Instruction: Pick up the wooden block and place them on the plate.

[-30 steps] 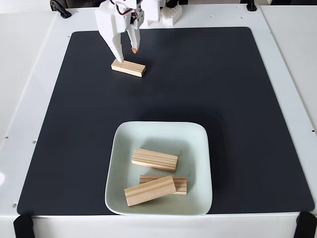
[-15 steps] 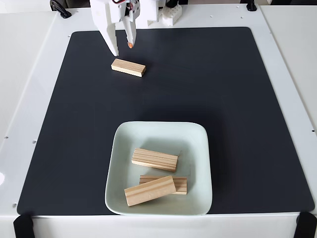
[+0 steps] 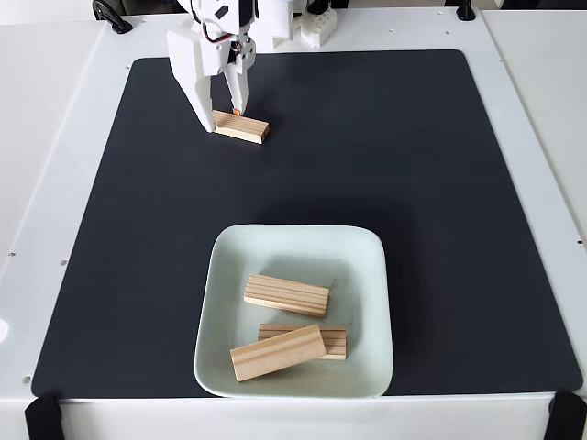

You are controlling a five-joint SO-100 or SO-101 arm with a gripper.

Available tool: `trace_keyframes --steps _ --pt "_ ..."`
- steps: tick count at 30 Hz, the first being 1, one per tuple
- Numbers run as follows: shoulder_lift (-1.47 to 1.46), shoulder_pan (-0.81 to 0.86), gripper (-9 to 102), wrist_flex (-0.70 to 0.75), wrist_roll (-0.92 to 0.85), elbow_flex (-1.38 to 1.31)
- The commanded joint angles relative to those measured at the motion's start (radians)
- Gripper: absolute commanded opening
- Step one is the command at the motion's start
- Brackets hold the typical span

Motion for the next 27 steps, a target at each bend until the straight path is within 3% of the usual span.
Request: trace_keyframes --steps 1,24,27 --pt "-0.026 0.014 20 -0.035 -0.012 -0.015" --pt "-0.206 -0.014 19 -0.048 -0.012 -0.015" --pt "-0.219 -0.04 19 -0.101 0.0 0.002"
